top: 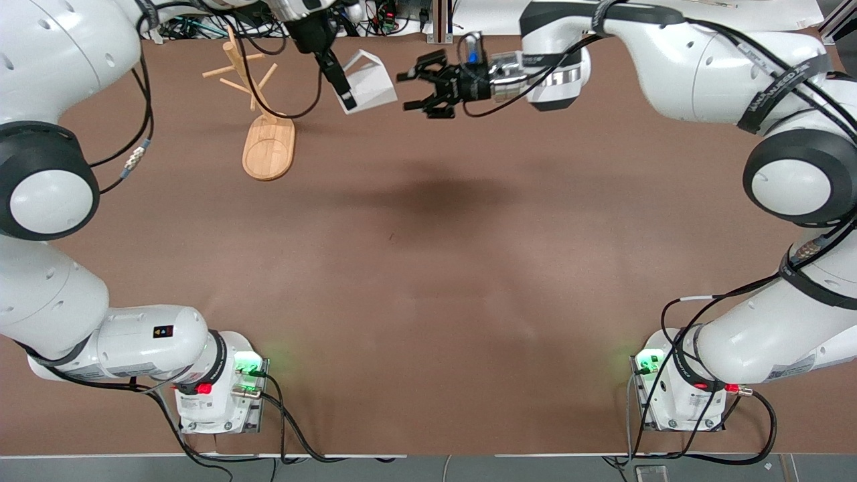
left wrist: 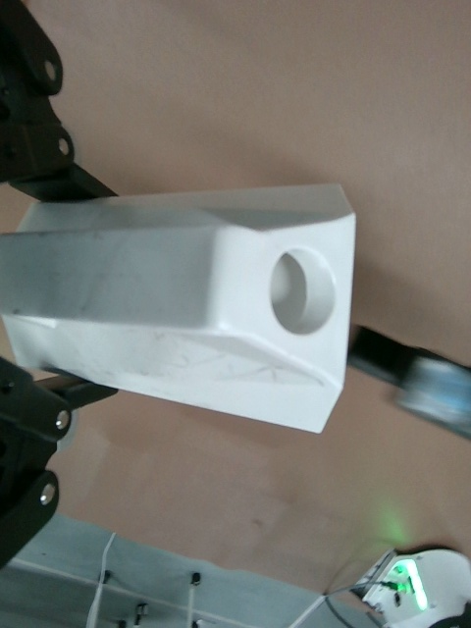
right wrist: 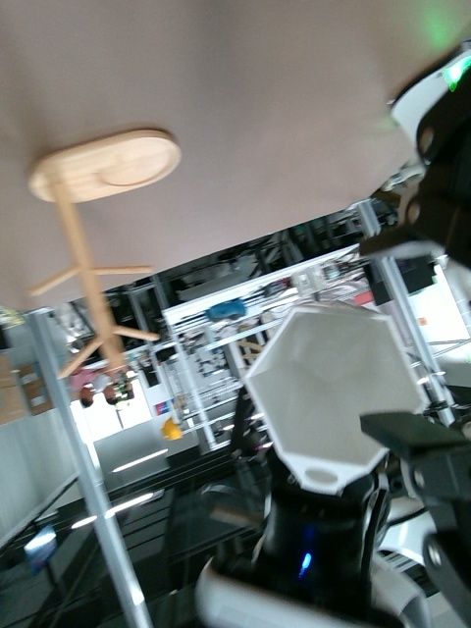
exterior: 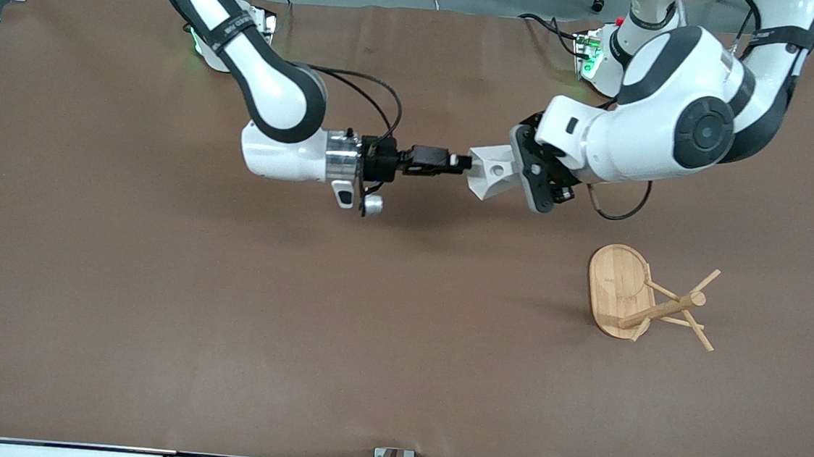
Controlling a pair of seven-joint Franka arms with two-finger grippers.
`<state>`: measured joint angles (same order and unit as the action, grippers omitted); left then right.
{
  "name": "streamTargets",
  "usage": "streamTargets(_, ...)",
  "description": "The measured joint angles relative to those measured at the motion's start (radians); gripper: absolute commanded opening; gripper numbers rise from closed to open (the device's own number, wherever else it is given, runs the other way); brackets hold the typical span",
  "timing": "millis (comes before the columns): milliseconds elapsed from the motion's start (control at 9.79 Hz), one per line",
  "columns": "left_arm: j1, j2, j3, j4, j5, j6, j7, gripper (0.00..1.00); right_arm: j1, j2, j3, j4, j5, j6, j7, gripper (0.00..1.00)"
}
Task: Hang cup on rack
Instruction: 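Open the right gripper and carry the cup toward the rack, then lower the cup onto the rack peg while the right gripper withdraws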
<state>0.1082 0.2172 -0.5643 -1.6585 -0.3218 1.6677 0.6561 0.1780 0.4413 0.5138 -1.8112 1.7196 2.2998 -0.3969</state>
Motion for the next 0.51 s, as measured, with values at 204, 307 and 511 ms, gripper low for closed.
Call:
streamTargets(204, 0.001, -0.005, 0.081, -0.006, 0.005, 0.02, -0.067, 0.01, -0.058, -0.004, -0.028, 0.0, -0.043, 0.151, -0.007, 1.0)
streamTargets(307, -0.01, -0.003, 0.129, -0.015, 0.02, 0.044, -0.116, 0.01, -0.069, -0.011, -0.04, -0.004, -0.09, 0.258, -0.007, 1.0)
streamTargets(511, -0.07, 0.004, 0.26, -0.036, 0.05, 0.092, -0.193, 0.01, -0.096, -0.018, -0.093, -0.02, -0.318, 0.312, -0.01, 1.0)
